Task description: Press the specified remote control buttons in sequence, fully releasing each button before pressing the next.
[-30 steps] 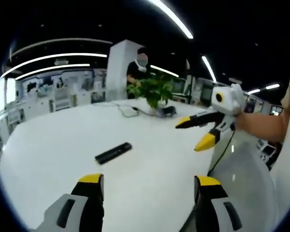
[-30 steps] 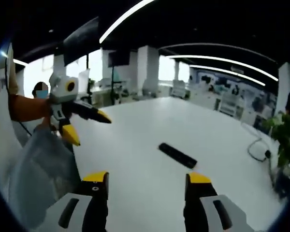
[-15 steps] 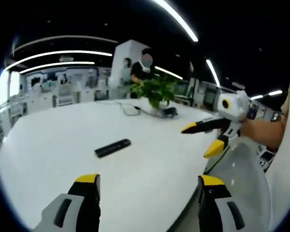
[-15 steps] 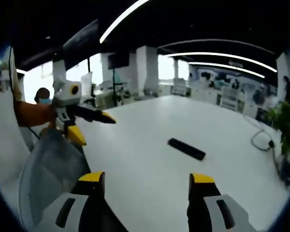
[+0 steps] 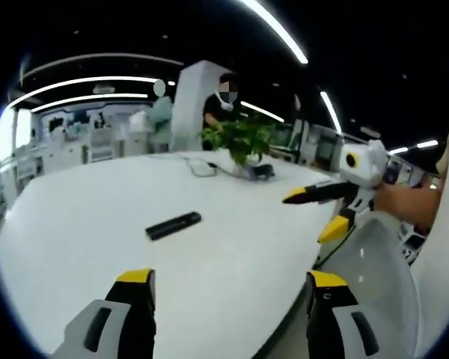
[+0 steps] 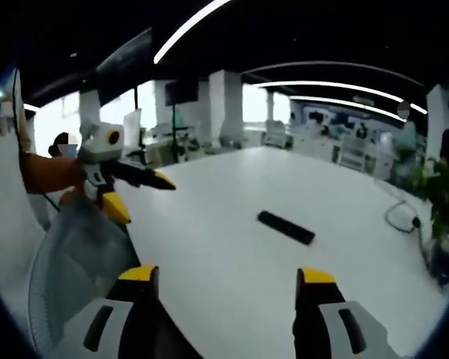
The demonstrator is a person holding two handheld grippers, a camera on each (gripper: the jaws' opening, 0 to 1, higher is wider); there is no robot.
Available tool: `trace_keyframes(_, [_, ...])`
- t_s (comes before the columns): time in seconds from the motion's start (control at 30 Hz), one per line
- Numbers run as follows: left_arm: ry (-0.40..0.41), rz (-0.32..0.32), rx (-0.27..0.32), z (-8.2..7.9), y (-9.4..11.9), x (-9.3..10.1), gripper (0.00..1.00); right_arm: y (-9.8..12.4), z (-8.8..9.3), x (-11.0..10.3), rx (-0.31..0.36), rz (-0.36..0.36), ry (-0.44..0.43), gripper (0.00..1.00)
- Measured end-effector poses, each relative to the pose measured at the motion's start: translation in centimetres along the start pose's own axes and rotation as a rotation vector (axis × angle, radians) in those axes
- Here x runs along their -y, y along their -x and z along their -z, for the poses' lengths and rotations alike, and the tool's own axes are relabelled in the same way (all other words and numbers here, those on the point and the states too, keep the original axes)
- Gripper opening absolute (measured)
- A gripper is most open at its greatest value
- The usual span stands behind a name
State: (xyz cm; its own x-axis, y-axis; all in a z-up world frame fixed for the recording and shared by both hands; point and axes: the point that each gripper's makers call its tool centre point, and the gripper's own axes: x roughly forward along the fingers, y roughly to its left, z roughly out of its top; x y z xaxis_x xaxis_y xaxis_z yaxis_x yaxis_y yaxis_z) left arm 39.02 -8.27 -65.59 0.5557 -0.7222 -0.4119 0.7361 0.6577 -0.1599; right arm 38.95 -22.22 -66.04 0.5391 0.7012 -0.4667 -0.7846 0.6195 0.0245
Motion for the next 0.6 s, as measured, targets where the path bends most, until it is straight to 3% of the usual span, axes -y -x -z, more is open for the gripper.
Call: trace_keyframes(0.6, [0.0,0.004,-0.006,-0.26,-0.42,0.21,0.85,0.16,0.66,0.84,-0.002,0.005,-0.016,0.73])
